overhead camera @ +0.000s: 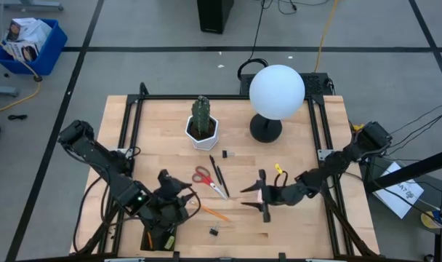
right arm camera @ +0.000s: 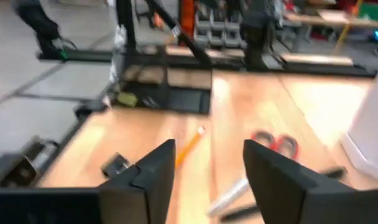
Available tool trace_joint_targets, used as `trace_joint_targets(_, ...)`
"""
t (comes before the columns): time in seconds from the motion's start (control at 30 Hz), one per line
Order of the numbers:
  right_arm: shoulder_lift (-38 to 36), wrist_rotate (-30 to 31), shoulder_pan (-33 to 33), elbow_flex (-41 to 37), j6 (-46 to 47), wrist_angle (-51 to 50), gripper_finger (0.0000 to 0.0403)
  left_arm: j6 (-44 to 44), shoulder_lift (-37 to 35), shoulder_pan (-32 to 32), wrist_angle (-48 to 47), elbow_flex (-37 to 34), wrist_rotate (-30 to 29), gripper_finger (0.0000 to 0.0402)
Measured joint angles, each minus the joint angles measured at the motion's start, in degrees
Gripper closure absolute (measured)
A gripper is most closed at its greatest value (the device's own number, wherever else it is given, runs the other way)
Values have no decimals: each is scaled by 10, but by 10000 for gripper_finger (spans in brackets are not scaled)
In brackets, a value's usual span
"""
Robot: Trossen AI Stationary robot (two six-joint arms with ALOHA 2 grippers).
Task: Pick and place office supplies into organizer
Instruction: Put the sticky notes in the desk organizer
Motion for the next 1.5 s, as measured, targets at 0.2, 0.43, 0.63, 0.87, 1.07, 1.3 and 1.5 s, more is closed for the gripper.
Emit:
trace_joint_targets(0.2,-3,-10,-13,0,99,-119,200,14,1,0,33,0,-28,245)
trace_joint_targets(0.43,-4,-28,1,0,143,-269,214,107,10,0,112,0,-27,245)
trace_joint_targets(0.63,-4,-111,39,0,182,-310,224,131,11,0,124,0,-16,245)
trace_joint_targets(0.87,-4,-93,93,0,253,-383,234,124,26,10,123,0,-18,245)
trace_joint_targets(1.07,-4,-66,109,15,262,-428,234,117,51,27,132,-1,-5,245)
trace_joint_targets(1.3,-3,-40,109,39,278,-553,234,107,57,33,139,-1,4,245)
trace_joint_targets(1.5,22,-28,108,40,274,-546,234,128,57,32,157,0,4,245)
